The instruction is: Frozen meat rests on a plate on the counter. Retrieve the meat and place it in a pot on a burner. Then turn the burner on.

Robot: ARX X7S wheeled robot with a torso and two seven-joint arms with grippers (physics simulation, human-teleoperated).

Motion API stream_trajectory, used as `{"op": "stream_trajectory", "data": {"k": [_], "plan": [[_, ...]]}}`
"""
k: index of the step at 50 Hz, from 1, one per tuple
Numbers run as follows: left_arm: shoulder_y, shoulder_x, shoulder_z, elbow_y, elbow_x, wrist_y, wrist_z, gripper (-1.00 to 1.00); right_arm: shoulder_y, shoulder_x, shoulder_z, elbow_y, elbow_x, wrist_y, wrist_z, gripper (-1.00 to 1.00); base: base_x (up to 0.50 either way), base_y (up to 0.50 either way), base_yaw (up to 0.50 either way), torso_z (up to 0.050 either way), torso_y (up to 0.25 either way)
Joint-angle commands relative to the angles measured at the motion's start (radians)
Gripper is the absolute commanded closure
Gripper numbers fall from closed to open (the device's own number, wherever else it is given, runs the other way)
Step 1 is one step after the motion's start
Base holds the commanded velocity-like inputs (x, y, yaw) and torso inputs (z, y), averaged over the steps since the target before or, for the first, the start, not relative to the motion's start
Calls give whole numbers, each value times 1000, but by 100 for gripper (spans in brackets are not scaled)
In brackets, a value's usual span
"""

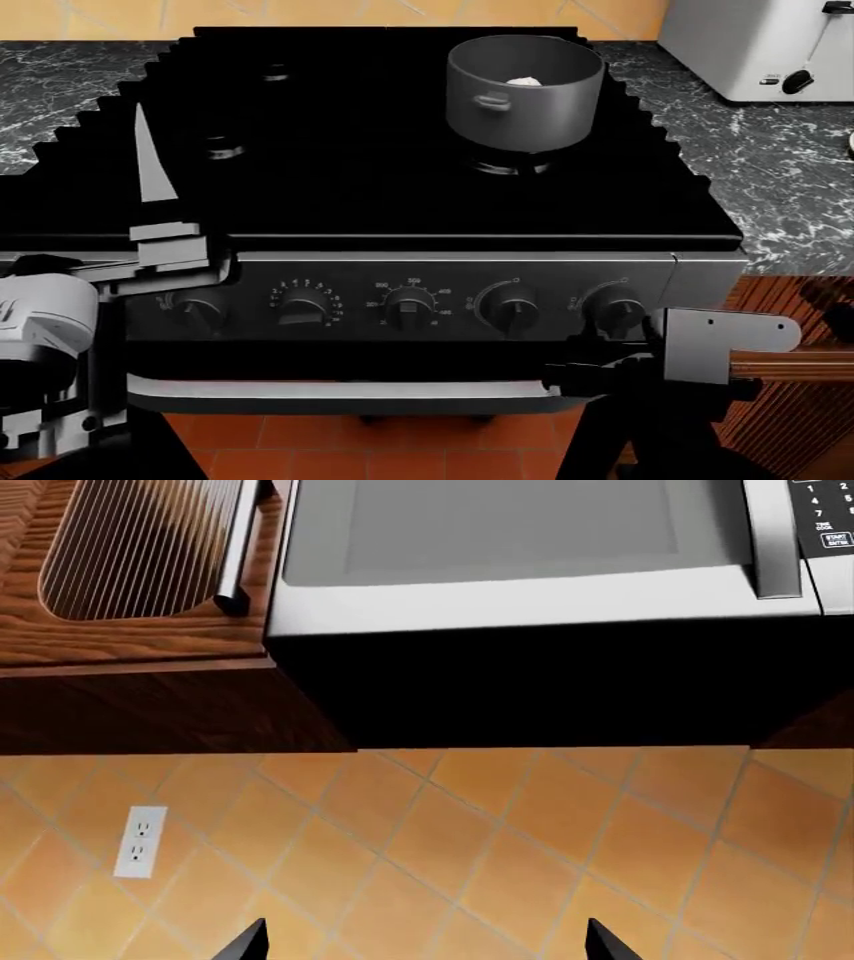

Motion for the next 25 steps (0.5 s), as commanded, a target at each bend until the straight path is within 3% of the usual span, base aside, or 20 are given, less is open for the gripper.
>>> {"op": "stream_trajectory", "data": {"k": [1, 15, 25], "plan": [[0, -3, 4, 0, -1, 2, -4, -100, 2, -2, -9, 6, -13, 0, -17, 100, 0, 0, 3, 0, 0], [0, -8, 2, 1, -8, 3, -9, -100, 8, 3, -24, 0, -25, -1, -17, 100, 2, 1, 2, 0, 0], [1, -10, 2, -8, -10, 9, -11, -100, 86, 49, -130, -42, -109, 102, 29, 100, 1, 1, 2, 0, 0]]}}
